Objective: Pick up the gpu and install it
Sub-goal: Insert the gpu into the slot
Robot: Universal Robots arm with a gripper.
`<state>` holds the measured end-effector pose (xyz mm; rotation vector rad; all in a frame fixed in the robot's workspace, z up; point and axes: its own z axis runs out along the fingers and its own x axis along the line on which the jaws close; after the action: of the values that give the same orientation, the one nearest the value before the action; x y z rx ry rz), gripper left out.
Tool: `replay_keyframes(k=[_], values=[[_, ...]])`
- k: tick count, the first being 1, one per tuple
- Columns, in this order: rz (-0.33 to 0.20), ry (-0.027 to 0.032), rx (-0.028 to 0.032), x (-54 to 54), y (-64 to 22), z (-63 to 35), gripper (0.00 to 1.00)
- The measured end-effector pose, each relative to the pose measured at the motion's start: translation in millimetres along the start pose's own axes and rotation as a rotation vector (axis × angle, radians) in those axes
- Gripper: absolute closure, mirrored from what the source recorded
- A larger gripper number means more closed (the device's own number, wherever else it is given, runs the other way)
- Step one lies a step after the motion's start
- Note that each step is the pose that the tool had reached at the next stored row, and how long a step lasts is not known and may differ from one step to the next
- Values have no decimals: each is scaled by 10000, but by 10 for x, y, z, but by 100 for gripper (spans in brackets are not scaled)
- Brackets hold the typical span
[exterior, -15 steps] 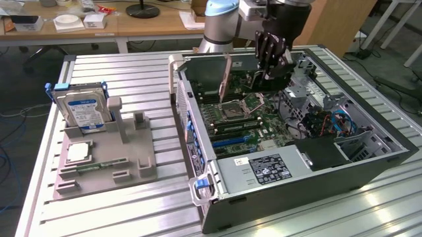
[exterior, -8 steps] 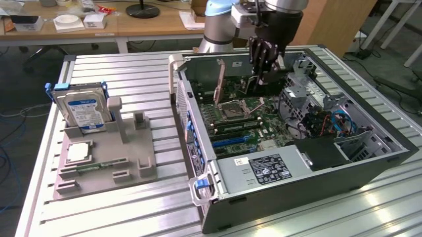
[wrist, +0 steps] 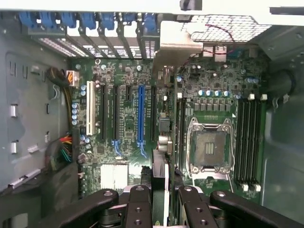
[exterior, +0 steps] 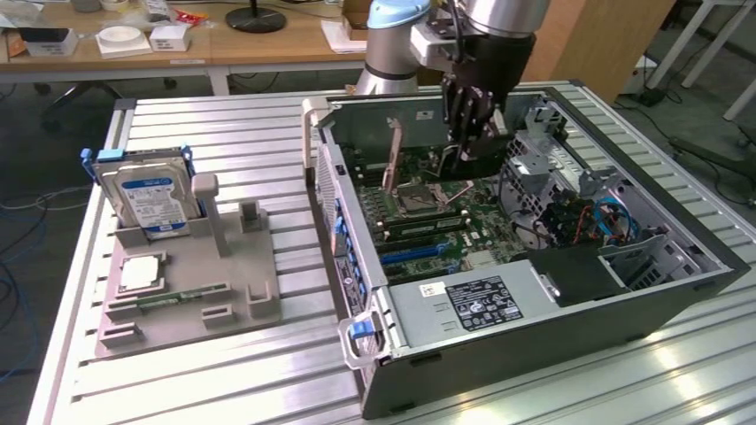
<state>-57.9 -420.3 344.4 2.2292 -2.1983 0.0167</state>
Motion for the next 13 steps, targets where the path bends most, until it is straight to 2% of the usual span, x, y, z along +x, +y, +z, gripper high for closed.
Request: replay_keyframes(k=[6,13], values=[[-104,-1,7,11,33,108,73],[-101,11,5,86,37,166,73]])
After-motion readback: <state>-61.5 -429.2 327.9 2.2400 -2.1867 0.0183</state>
